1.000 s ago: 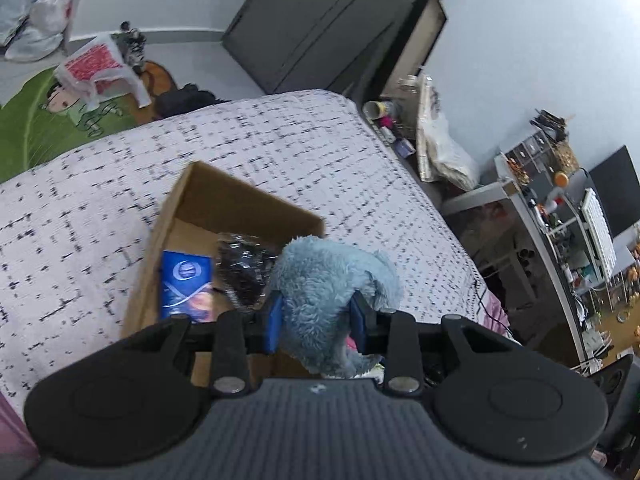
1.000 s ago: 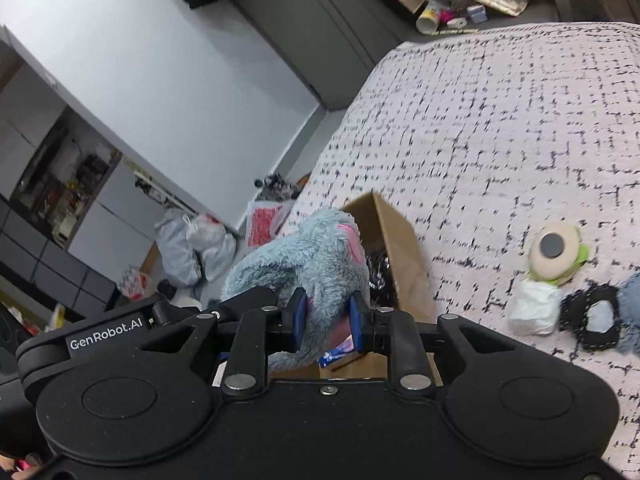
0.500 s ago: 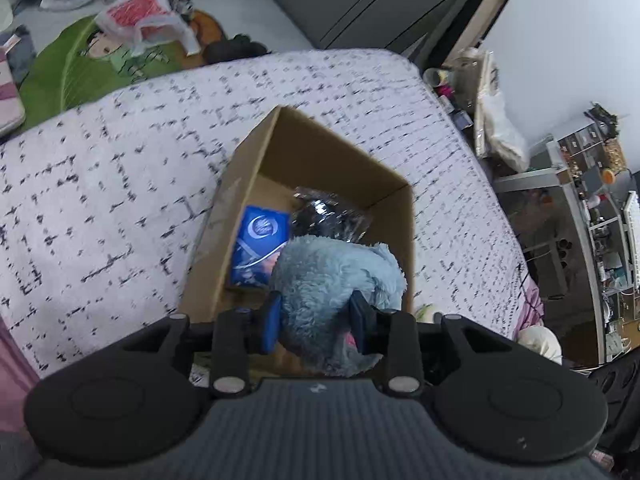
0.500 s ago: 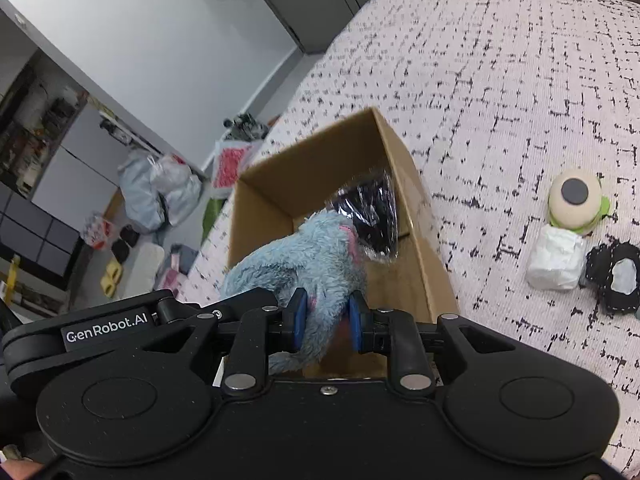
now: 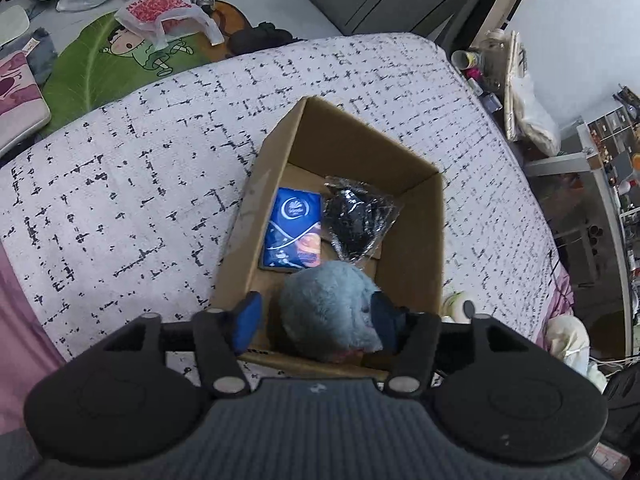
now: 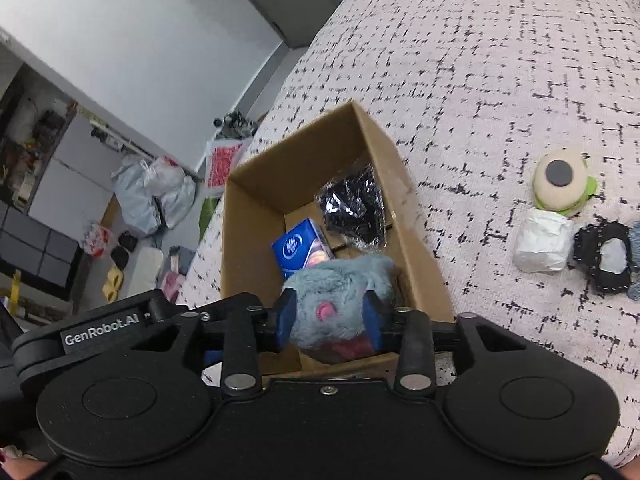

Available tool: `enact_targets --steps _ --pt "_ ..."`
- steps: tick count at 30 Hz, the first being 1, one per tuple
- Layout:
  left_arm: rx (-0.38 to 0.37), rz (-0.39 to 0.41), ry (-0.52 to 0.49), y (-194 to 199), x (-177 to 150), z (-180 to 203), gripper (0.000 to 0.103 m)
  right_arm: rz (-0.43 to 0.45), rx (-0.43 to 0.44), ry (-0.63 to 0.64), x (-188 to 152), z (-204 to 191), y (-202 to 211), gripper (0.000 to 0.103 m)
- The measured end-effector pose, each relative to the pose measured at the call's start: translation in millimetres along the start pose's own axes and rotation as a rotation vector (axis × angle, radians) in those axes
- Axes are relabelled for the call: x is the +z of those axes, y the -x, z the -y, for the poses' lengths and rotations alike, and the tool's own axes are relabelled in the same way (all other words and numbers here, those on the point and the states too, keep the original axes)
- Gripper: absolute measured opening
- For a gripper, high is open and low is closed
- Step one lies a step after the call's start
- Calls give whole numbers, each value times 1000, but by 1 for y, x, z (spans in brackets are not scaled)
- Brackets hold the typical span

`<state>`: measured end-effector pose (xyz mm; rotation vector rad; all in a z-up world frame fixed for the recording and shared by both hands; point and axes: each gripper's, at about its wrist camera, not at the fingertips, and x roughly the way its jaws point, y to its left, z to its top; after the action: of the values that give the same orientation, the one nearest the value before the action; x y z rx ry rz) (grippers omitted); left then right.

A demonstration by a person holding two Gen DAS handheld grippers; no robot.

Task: Organize soft objects
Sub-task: 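Open both grippers to drop the plush toy into the box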

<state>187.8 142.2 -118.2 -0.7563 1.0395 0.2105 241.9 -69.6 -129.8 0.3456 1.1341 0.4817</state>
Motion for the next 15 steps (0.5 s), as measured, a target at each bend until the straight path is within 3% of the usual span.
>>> enact_targets --steps 9,12,15 --pt "-19 108 -46 26 1 30 93 93 63 -9 11 18 36 78" --pt "-47 144 -40 31 -3 38 103 119 61 18 13 23 48 81" --pt "-53 182 -41 35 -7 48 103 138 69 34 14 29 59 83"
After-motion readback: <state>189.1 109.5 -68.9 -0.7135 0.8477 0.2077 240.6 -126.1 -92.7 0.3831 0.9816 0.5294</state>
